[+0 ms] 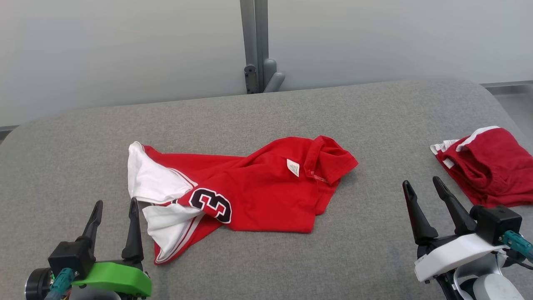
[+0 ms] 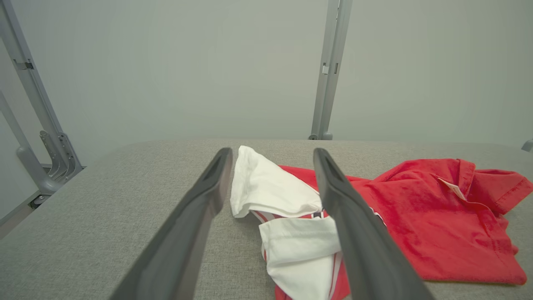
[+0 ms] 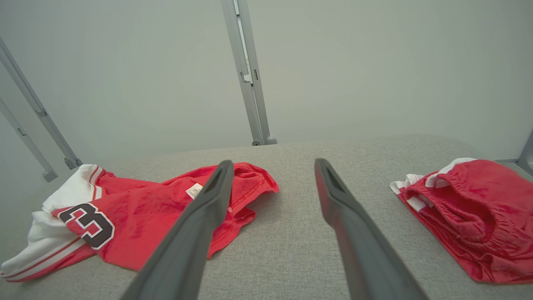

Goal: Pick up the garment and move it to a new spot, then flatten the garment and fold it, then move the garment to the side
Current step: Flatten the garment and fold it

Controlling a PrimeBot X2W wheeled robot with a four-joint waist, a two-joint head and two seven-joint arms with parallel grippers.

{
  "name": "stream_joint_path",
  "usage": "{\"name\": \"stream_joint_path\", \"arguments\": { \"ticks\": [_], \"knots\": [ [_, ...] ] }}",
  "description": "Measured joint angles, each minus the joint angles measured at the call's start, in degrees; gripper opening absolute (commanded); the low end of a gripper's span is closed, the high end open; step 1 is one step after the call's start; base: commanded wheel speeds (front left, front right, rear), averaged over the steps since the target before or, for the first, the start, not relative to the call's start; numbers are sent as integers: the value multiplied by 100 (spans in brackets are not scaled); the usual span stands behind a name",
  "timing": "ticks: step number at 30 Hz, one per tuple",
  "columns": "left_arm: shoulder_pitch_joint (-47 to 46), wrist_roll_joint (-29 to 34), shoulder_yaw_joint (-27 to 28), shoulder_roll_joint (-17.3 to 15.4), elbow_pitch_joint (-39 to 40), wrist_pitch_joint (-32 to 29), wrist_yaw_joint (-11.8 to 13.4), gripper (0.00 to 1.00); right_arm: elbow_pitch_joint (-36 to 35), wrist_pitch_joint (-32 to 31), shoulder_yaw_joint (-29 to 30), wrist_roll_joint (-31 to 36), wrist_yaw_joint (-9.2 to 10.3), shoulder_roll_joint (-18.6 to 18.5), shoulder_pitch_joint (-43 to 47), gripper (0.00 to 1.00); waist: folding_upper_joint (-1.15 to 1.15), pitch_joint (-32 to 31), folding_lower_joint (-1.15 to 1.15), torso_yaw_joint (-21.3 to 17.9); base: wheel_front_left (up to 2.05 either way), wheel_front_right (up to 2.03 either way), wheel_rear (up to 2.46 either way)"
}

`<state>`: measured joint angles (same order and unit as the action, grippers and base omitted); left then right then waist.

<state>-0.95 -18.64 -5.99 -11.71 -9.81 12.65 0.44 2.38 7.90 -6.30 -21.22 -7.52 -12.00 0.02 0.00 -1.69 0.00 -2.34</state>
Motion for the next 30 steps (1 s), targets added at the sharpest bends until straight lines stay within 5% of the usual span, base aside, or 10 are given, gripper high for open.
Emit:
{"name": "stream_joint_path", "arguments": {
  "ticks": [13, 20, 30],
  "knots": [
    [-39, -41, -64, -34, 0, 4, 12, 100, 55, -34, -294, -40, 0, -49, -44, 100, 0, 84, 0, 112, 0, 0, 0],
    [-249, -40, -143, -36, 41, 37, 5, 100, 376, -151, -1171, -134, 0, -179, -347, 100, 0, 290, 0, 224, 0, 0, 0],
    [-775, 8, -298, 73, -52, 138, -78, 100, 1800, -13, -2561, -509, 0, -305, -1248, 100, 0, 867, 0, 508, 0, 0, 0]
  ]
}}
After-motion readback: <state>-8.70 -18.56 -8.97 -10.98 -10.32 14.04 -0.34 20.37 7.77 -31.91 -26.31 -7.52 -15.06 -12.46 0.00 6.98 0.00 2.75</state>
